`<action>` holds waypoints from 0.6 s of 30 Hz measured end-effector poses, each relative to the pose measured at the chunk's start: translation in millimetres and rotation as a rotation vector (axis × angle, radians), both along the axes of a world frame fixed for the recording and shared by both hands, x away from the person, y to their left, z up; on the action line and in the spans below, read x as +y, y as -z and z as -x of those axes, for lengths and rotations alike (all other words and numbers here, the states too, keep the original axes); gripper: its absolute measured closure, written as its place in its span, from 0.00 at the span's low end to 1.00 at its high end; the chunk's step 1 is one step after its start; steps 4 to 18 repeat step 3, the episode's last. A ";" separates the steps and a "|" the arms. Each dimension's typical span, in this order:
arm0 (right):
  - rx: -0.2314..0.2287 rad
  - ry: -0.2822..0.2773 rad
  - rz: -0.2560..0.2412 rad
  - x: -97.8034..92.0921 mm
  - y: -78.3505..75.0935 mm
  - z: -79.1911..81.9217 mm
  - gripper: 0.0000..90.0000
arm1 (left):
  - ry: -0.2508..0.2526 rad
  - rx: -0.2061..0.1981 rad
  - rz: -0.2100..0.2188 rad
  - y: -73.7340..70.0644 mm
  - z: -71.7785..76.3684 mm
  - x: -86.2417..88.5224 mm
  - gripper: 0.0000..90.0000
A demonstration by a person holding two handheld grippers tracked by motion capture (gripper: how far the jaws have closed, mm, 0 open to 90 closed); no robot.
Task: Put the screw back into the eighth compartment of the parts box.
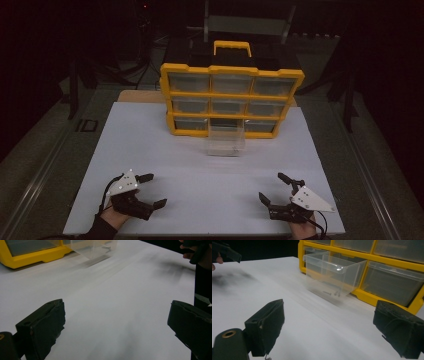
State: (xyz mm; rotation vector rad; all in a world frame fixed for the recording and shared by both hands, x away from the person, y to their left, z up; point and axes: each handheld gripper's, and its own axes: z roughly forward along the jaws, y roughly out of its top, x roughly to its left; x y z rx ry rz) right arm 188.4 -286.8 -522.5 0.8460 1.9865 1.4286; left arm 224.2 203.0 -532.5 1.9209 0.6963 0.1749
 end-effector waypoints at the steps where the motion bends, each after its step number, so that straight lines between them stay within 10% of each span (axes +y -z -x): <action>1: -0.001 -0.001 -0.001 0.1 0.0 -0.2 0.11 | 0.000 0.000 0.000 0.0 0.0 0.0 0.01; 18: -0.002 -0.001 -0.001 0.2 0.0 -0.5 0.11 | -0.003 -0.001 0.006 0.5 -0.1 1.9 0.01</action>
